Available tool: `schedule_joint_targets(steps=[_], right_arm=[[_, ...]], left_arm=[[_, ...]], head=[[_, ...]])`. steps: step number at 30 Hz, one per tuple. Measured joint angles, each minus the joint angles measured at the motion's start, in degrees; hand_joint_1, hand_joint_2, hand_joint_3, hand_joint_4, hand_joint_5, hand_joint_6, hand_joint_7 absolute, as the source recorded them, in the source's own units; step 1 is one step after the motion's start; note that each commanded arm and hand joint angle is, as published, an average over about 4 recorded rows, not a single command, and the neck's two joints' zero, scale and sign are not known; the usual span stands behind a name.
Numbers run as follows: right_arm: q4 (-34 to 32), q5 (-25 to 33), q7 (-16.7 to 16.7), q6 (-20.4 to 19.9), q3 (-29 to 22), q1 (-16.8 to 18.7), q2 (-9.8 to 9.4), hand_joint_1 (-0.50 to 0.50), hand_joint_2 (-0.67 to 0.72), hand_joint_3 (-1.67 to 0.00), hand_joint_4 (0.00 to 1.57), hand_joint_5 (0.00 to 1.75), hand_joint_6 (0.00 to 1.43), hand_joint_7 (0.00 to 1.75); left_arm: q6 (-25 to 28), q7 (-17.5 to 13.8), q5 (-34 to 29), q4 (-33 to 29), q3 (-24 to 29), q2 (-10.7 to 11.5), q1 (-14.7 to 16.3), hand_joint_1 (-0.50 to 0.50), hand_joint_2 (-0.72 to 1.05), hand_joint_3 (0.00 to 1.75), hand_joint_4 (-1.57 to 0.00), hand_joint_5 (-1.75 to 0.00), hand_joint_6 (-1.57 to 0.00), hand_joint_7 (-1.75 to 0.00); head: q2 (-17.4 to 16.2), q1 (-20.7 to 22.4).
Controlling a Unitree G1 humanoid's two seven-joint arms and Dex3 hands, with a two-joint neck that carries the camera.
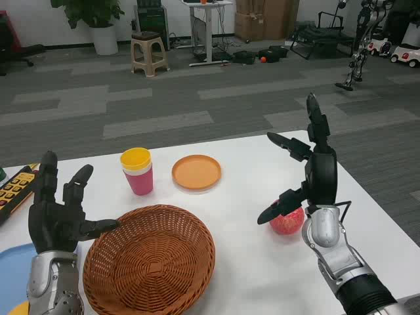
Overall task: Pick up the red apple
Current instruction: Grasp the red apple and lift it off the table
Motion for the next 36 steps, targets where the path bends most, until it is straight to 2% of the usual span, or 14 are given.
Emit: schedule_joint_targets(steps=[2, 3, 5, 7, 18, 20, 25, 27, 31, 36], right_arm=[[-1.0, 0.5, 1.0, 0.4, -0.8, -0.2, 0.09, -0.46, 0.72, 0.0, 0.0, 0.0, 0.0, 0.0], [-2.1, 1.1, 1.9, 0.7, -1.7, -0.5, 0.18, -0.46, 0.72, 0.0, 0.0, 0.0, 0.0, 0.0], [-4.4, 2.3, 3.3, 1.2, -3.6, -1.7, 0.28, -0.46, 0.72, 0.0, 0.0, 0.0, 0.0, 0.0], [-5.9, 2.8, 3.7, 1.3, -4.9, -3.3, 0.29, -0.46, 0.72, 0.0, 0.0, 0.0, 0.0, 0.0], [-6.4, 2.8, 4.0, 1.3, -5.1, -3.8, 0.31, -0.46, 0.72, 0.0, 0.0, 0.0, 0.0, 0.0], [-6.4, 2.8, 4.0, 1.3, -5.1, -3.8, 0.31, -0.46, 0.72, 0.0, 0.0, 0.0, 0.0, 0.0], [-5.5, 2.8, 4.0, 1.3, -4.2, -3.7, 0.29, -0.46, 0.72, 0.0, 0.0, 0.0, 0.0, 0.0], [-5.2, 2.8, 4.0, 1.4, -3.5, -3.7, 0.28, -0.46, 0.72, 0.0, 0.0, 0.0, 0.0, 0.0], [-4.5, 2.8, 4.1, 1.6, -3.0, -3.4, 0.21, -0.46, 0.72, 0.0, 0.0, 0.0, 0.0, 0.0], [-3.2, 2.9, 5.5, 2.1, -2.1, -2.9, -0.14, -0.46, 0.72, 0.0, 0.0, 0.0, 0.0, 0.0]], left_arm=[[-2.9, 3.6, -0.4, -0.3, -1.9, 0.1, 0.0, -0.5, -0.55, 0.0, 0.0, -0.1, 0.0, 0.0], [-5.8, 7.1, -0.9, -0.7, -3.6, 0.1, 0.0, -0.5, -0.55, 0.0, 0.0, -0.1, 0.0, 0.0], [-11.1, 12.9, -1.9, -1.8, -6.4, 0.2, 0.0, -0.5, -0.55, 0.0, 0.0, -0.1, 0.0, 0.0], [-13.5, 15.3, -2.5, -2.4, -7.4, 0.3, -0.1, -0.5, -0.55, 0.0, 0.0, -0.1, 0.0, 0.0], [-13.8, 15.8, -2.6, -2.4, -7.6, 0.3, -0.1, -0.5, -0.55, 0.0, 0.0, -0.1, 0.0, 0.0], [-13.8, 15.8, -2.6, -2.4, -7.6, 0.3, -0.1, -0.5, -0.55, 0.0, 0.0, -0.1, 0.0, 0.0], [-13.8, 15.8, -2.7, -2.4, -7.6, 0.3, -0.1, -0.5, -0.55, 0.0, 0.0, -0.1, 0.0, 0.0], [-13.8, 15.8, -2.7, -2.2, -7.6, 0.3, -0.1, -0.5, -0.55, 0.0, 0.0, -0.1, 0.0, 0.0], [-13.8, 15.8, -2.7, -2.0, -7.6, 0.4, -0.1, -0.5, -0.53, 0.0, 0.0, -0.1, 0.0, 0.0], [-13.3, 15.6, -2.4, -1.8, -7.6, 1.1, -0.1, -0.48, -0.46, 0.0, 0.0, -0.1, 0.0, -0.05]], head=[[1.8, -2.4], [3.5, -4.8], [3.6, -4.7], [3.5, -4.6], [2.7, -4.8], [1.0, -4.9], [-7.7, -4.7], [-10.2, -4.5], [-13.1, -3.8], [-14.6, -2.6]])
